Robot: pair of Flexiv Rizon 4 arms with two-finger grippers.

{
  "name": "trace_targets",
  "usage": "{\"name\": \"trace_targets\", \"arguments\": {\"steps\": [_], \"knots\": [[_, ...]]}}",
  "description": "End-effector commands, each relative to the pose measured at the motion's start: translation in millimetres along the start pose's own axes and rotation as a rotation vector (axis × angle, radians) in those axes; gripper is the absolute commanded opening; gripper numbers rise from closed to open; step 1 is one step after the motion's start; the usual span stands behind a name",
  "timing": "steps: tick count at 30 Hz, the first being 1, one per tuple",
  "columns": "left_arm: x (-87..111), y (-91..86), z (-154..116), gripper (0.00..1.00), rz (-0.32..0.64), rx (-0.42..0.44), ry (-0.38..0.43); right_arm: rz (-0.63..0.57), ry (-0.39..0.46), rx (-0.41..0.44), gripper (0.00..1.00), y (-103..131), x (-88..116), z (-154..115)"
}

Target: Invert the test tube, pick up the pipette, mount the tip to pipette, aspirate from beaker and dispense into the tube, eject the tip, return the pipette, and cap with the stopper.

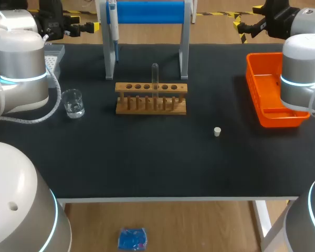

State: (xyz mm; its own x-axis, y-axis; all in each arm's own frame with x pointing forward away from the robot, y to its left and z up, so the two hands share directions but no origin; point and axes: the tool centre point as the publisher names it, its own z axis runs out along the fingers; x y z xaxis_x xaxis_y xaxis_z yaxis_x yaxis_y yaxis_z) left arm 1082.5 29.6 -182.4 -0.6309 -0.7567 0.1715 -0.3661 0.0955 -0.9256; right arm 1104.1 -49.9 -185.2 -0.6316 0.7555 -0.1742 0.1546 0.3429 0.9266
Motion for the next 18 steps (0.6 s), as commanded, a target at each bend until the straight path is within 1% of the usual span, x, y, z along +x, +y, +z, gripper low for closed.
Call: {"name": "trace_targets", "arguments": {"steps": [1,17,18], "knots": [[0.0,-0.1,0.1,1.00,0.000,0.000,0.000,0.000,0.001,0.001,1.00,0.0,-0.3,0.0],[0.0,-0.1,0.1,1.00,0.000,0.000,0.000,0.000,0.001,0.001,1.00,0.0,-0.3,0.0],[0.0,-0.1,0.1,1.00,0.000,0.000,0.000,-0.001,0.016,-0.006,1.00,0.5,1.6,-1.1]]}}
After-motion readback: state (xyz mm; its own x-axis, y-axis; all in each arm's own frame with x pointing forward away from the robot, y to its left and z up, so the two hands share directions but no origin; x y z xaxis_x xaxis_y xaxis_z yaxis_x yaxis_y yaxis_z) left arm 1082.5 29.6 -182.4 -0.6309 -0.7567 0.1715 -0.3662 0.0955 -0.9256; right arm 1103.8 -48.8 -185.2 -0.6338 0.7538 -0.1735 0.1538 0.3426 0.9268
